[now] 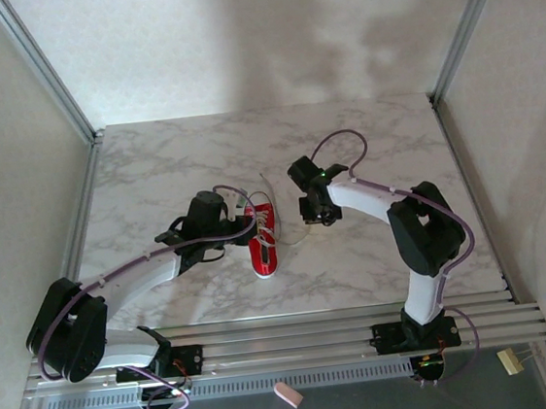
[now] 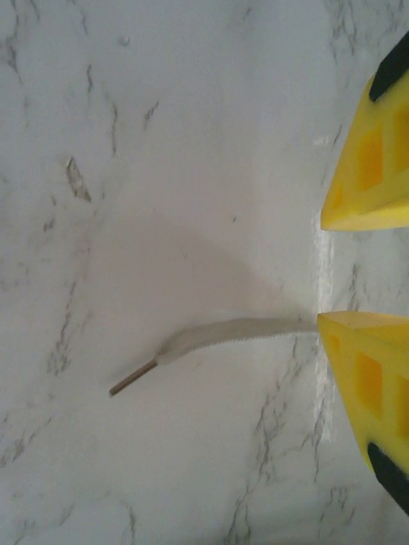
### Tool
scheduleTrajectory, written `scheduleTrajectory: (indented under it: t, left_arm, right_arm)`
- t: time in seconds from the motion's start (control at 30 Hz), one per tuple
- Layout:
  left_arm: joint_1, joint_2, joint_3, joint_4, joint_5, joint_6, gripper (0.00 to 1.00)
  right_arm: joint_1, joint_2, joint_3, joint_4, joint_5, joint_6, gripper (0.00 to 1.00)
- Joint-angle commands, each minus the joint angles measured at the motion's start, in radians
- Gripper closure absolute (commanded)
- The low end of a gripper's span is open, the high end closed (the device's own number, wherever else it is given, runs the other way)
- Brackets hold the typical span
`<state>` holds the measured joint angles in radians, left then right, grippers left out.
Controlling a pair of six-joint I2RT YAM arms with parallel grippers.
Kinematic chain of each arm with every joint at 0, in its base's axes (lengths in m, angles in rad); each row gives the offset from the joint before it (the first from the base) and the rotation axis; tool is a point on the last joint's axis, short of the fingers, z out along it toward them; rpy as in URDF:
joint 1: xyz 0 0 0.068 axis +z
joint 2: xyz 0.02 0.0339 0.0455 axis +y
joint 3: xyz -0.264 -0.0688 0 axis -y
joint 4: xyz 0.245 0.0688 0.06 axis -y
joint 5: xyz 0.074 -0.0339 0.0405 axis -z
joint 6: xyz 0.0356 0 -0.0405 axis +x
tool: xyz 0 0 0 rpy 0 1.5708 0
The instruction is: Tie the shoes
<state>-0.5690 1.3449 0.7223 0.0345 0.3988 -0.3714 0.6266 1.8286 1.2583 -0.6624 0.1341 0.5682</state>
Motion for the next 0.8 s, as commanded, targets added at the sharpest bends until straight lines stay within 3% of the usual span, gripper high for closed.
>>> scheduleTrajectory:
  t: [0.0,0.43,0.77]
  left_arm:
    - [-0.01,0.003,-0.001,0.032,-0.003,0.0,1.0]
    - [-0.01,-0.005,-0.013,0.034,0.004,-0.002,1.0]
    - [-0.009,-0.018,-0.041,0.069,0.004,-0.023,1.0]
  right_arm:
    - [0.01,0.036,0.012,0.055,-0.03,0.037,0.67]
    - [0.019,0.127,0.033,0.067,-0.043,0.043,0.7]
    - [0.034,0.096,0.013,0.07,-0.003,0.013,0.98]
